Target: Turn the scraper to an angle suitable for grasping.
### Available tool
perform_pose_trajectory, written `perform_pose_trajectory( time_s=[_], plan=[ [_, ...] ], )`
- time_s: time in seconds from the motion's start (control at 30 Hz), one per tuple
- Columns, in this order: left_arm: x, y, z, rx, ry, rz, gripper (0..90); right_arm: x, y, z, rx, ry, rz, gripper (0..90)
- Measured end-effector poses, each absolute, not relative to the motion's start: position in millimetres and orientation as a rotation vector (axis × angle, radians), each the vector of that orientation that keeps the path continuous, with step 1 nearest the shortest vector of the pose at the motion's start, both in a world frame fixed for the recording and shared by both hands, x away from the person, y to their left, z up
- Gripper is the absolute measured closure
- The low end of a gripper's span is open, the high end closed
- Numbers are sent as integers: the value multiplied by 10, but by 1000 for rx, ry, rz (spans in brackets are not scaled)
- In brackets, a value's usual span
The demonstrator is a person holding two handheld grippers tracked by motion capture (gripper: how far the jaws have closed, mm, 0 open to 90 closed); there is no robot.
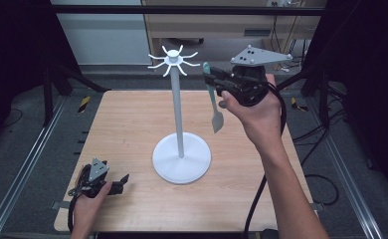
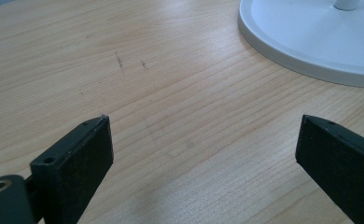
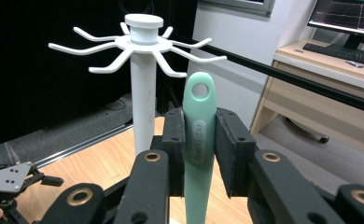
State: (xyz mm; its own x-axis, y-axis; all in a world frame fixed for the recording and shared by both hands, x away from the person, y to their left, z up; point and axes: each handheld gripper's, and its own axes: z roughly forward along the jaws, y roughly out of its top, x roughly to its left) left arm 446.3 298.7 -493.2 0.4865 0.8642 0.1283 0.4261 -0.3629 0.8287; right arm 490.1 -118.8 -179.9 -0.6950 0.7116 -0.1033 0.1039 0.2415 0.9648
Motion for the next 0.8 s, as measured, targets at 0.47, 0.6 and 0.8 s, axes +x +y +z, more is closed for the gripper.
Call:
perform_pose_trajectory(
  time_s=[0.47,0.6,0.8],
  plan=[
    [4463,2973,-4937,1969,1064,731,36,4922,-1110,-1762,726,2006,1479,747],
    [4465,2970,-4939,1970,1064,730,36,4934,-1089,-1748,723,2012,1477,747],
    [4465,2965,-4941,1973,1061,729,36,4967,-1068,-1754,727,2028,1475,747]
  ],
)
